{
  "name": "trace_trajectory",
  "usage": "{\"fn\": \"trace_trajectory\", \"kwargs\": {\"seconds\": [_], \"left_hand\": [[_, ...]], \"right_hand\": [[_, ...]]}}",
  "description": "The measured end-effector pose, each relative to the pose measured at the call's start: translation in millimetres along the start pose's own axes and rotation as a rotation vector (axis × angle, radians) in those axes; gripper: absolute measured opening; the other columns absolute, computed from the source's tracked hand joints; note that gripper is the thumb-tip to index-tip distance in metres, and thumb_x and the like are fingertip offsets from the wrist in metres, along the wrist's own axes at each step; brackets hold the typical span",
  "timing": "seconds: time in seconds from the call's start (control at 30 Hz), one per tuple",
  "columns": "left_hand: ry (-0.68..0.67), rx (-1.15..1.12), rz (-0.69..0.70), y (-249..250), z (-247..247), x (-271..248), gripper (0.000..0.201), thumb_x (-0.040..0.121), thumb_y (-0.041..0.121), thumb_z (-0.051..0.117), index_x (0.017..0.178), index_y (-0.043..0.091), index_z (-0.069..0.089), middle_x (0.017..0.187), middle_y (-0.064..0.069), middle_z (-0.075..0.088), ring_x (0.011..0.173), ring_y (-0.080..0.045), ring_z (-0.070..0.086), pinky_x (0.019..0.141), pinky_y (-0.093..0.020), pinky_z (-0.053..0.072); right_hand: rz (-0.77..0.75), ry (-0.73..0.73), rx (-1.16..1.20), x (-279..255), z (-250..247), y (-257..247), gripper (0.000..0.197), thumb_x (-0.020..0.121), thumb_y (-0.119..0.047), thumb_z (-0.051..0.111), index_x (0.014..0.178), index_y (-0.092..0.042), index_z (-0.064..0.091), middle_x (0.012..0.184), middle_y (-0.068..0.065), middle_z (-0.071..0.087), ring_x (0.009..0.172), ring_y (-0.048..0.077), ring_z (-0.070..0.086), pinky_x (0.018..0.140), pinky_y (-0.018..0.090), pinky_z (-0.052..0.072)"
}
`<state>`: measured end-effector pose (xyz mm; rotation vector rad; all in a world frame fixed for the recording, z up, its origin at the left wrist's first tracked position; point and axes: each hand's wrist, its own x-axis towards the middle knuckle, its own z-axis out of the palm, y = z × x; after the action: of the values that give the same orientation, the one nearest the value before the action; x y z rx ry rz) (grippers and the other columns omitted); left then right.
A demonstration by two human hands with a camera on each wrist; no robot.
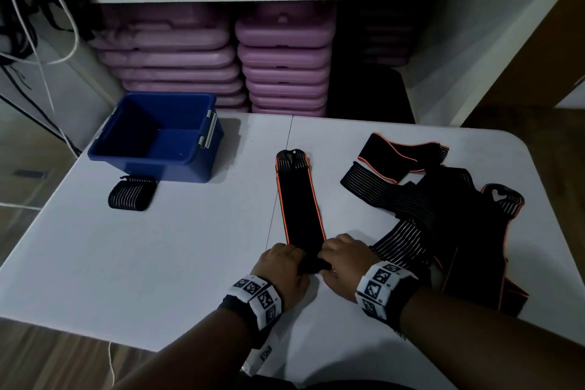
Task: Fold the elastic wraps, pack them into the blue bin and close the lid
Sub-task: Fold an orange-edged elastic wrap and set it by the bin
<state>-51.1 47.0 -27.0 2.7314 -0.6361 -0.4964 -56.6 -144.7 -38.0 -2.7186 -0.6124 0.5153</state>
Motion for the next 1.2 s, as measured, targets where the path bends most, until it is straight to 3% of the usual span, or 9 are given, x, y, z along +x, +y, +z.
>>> {"fn": "trace_trajectory", "kwargs": {"seconds": [0.23,0.37,0.47,0.63,0.8,0.93,1.0,1.1,1.2], "left_hand": [[-0.103,-0.003,-0.022,2.0,7.7,-7.5,0.04,0.087,0.037,0.042,0.121,0.026,0.061,0.131,0.007,0.042,0.12,-0.017,0.04,0.101,-0.03,0.034],[-0.104,-0.012,-0.081,1.8,1.9,4.4,0.036,0.086,0.04,0.042,0.114,0.024,0.06,0.12,0.005,0.049,0.11,-0.019,0.049,0.093,-0.033,0.042],[-0.076,-0.062,-0.109,1.3,-7.5,12.4,0.033,0.088,0.032,0.049,0.12,0.023,0.052,0.119,0.003,0.055,0.107,-0.022,0.055,0.09,-0.035,0.045],[-0.073,-0.031,-0.074,4.1,-9.8,13.4,0.018,0.094,0.024,0.047,0.11,0.019,0.054,0.115,0.0,0.054,0.096,-0.028,0.061,0.083,-0.036,0.048],[-0.091,0.087,0.031,2.4,1.2,-1.1,0.051,0.09,0.035,0.054,0.136,0.018,0.041,0.134,-0.001,0.049,0.116,-0.026,0.053,0.1,-0.031,0.036],[0.0,0.091,0.02,-1.3,5.2,0.5,0.049,0.092,0.026,0.049,0.14,0.022,0.041,0.147,0.002,0.042,0.131,-0.019,0.045,0.11,-0.028,0.027],[0.009,0.062,-0.002,-3.3,0.2,2.6,0.05,0.09,0.03,0.049,0.139,0.026,0.043,0.15,0.005,0.039,0.136,-0.015,0.039,0.111,-0.028,0.024],[-0.058,0.037,0.004,-8.6,-9.0,1.4,0.051,0.088,0.04,0.051,0.138,0.033,0.045,0.156,0.007,0.029,0.141,-0.013,0.03,0.115,-0.031,0.019],[-0.164,0.079,0.013,-9.2,-9.7,-4.6,0.05,0.088,0.048,0.047,0.136,0.034,0.049,0.161,0.006,0.016,0.146,-0.014,0.018,0.119,-0.037,0.012]], "right_hand": [[0.044,-0.066,0.069,-6.6,7.1,-4.0,0.037,0.092,-0.041,0.048,0.119,-0.019,0.064,0.132,-0.008,0.049,0.126,0.019,0.037,0.108,0.034,0.031],[0.121,-0.025,0.072,1.0,3.0,-6.3,0.038,0.092,-0.041,0.049,0.125,-0.023,0.056,0.129,-0.004,0.051,0.124,0.022,0.042,0.103,0.035,0.035],[0.206,0.018,0.102,6.3,-3.7,-5.3,0.036,0.093,-0.043,0.053,0.123,-0.024,0.048,0.124,-0.002,0.055,0.116,0.023,0.049,0.097,0.038,0.041],[0.104,0.026,-0.012,2.3,-5.6,-1.6,0.025,0.096,-0.044,0.046,0.108,-0.024,0.053,0.111,-0.004,0.059,0.11,0.022,0.051,0.093,0.037,0.038],[0.073,-0.083,-0.119,-2.4,-5.0,-1.4,0.058,0.081,-0.063,0.057,0.123,-0.023,0.046,0.125,-0.006,0.054,0.119,0.021,0.046,0.101,0.04,0.034],[0.085,-0.036,-0.133,0.2,-4.9,-3.1,0.046,0.088,-0.046,0.057,0.126,-0.023,0.045,0.131,-0.006,0.051,0.126,0.021,0.042,0.103,0.039,0.033],[0.091,0.028,-0.078,0.4,-5.4,-3.6,0.038,0.089,-0.042,0.053,0.123,-0.024,0.049,0.129,-0.009,0.052,0.128,0.018,0.04,0.104,0.036,0.032],[0.107,0.032,0.03,-1.9,-8.7,-2.3,0.037,0.087,-0.043,0.05,0.12,-0.027,0.056,0.136,-0.012,0.049,0.136,0.015,0.031,0.11,0.035,0.027],[0.098,-0.078,0.048,-5.2,-8.4,-1.9,0.05,0.081,-0.052,0.046,0.124,-0.029,0.059,0.155,-0.011,0.031,0.148,0.016,0.012,0.117,0.041,0.015]]}}
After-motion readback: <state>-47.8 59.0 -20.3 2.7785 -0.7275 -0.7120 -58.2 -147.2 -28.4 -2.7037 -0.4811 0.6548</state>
